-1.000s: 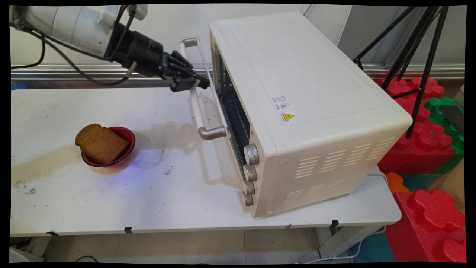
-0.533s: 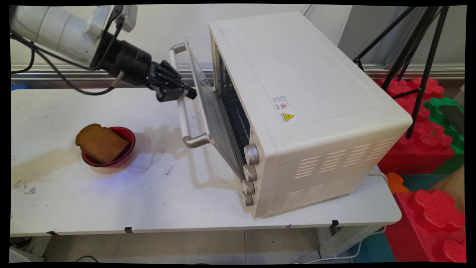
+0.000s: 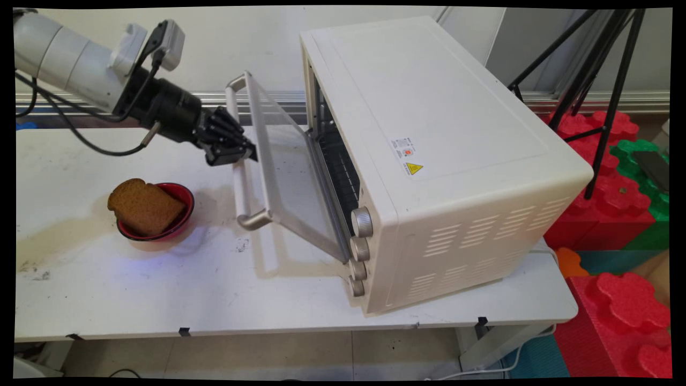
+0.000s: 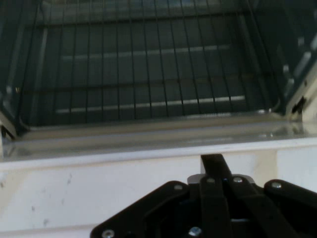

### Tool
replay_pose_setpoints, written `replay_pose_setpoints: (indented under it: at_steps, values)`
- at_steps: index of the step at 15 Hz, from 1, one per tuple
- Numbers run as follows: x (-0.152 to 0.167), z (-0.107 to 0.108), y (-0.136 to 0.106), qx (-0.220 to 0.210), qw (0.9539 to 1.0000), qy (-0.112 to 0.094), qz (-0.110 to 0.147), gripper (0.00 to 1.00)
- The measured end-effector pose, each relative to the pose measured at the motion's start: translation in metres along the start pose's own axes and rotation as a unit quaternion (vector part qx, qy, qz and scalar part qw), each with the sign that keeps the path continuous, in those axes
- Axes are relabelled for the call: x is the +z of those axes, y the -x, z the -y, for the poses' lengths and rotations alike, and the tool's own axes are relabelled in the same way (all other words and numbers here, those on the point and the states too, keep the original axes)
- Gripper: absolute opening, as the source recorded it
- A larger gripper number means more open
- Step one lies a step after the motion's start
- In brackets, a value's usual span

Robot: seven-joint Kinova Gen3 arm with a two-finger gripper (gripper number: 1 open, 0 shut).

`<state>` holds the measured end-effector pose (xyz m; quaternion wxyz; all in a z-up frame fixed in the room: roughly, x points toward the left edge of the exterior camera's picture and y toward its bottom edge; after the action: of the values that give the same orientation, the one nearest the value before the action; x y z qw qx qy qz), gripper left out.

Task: Open the oven

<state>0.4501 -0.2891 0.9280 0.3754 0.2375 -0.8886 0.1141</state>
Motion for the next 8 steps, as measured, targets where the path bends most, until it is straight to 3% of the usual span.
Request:
replay_pose_setpoints:
  at_steps: [8]
  values:
    - [-0.002, 0.001, 0.04, -0.003, 0.9994, 0.007, 0.035, 0.0]
